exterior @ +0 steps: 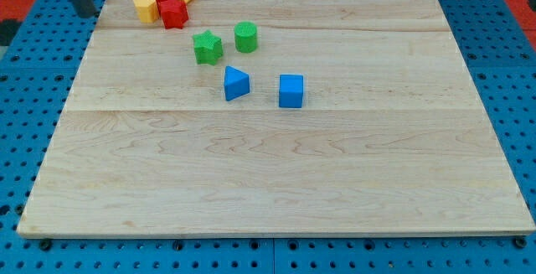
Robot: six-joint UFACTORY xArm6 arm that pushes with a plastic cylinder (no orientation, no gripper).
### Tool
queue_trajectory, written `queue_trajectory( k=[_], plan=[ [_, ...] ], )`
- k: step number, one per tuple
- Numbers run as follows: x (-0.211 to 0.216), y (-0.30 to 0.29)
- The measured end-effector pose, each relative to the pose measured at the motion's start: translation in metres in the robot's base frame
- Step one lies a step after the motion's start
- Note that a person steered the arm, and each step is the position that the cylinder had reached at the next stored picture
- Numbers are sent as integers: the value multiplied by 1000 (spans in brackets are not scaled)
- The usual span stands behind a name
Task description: Move the yellow hexagon towards the blue triangle
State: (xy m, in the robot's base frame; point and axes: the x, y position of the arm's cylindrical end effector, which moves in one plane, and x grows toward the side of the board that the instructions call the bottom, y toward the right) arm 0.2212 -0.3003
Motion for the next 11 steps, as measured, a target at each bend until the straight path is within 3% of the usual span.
queue_trajectory(
  k=[2,4,8,11],
  plan=[
    [-14,74],
    [-12,98],
    [137,176],
    [150,159]
  ],
)
